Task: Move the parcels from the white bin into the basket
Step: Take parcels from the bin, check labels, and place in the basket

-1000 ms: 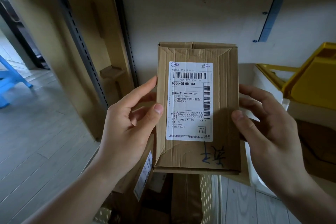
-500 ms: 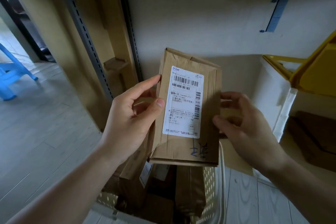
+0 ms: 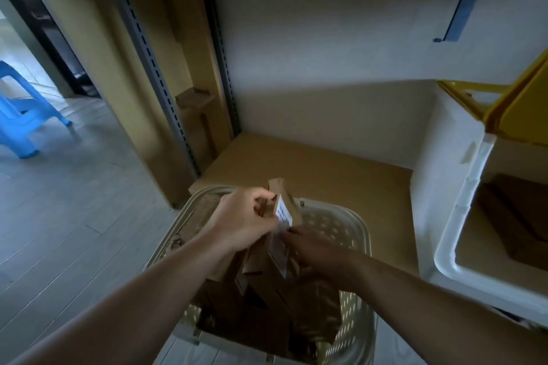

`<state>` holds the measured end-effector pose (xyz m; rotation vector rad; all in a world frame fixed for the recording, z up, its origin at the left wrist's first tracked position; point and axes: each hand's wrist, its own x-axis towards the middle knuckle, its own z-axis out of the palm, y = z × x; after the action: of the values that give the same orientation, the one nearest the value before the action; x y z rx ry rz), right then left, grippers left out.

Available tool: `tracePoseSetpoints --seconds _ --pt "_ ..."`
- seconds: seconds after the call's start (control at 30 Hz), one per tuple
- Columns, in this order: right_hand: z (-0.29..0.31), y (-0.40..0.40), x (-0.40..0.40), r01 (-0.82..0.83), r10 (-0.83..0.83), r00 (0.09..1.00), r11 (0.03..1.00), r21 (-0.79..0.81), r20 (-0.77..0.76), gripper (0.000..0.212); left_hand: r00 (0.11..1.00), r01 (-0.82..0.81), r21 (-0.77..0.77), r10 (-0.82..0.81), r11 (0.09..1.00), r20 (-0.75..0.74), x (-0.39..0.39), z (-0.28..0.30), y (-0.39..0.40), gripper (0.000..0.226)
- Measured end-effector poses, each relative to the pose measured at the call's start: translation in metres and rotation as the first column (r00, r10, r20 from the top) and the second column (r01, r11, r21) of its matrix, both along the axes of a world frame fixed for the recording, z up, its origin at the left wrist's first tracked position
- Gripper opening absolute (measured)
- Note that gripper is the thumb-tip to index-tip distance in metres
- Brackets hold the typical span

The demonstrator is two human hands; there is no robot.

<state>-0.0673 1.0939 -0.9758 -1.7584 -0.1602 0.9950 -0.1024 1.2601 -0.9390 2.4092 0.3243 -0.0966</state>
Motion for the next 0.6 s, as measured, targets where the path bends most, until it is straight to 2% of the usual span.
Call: tracePoseSetpoints --seconds 0.1,0.17,0.23,0.33,0.5,0.6 --pt "-0.011 0.015 0.002 0.059 -0.059 0.998 0.998 -0.018 -0.032 0.032 1.000 0.000 0.069 0.002 0.998 -0.020 0.004 -0.016 -0.002 0.037" --pt "-0.021 0.024 0.002 0.071 -0.070 0.997 0.994 -0.082 0.018 0.023 0.999 0.006 0.125 0.000 0.992 -0.050 0.007 -0.024 -0.004 0.020" --pt "-0.032 0.032 -0.001 0.035 -0.028 0.998 0.994 -0.106 0.059 0.014 0.995 0.002 0.158 0.014 0.988 -0.101 0.010 -0.028 -0.004 0.011" --pt "-0.041 0.042 -0.006 -0.024 0.028 0.998 0.997 -0.067 0.059 0.037 0.988 0.007 0.209 0.025 0.978 -0.152 0.014 -0.033 -0.003 0.019" --pt "-0.044 0.047 -0.003 -0.047 0.061 0.989 0.993 -0.107 0.134 0.037 0.985 0.089 0.422 -0.016 0.902 -0.173 0.020 -0.040 -0.013 0.009" --pt "-0.048 0.049 0.003 -0.012 0.021 0.996 0.995 -0.101 0.089 0.039 0.959 0.179 0.538 -0.024 0.824 -0.283 0.020 -0.038 -0.010 0.026"
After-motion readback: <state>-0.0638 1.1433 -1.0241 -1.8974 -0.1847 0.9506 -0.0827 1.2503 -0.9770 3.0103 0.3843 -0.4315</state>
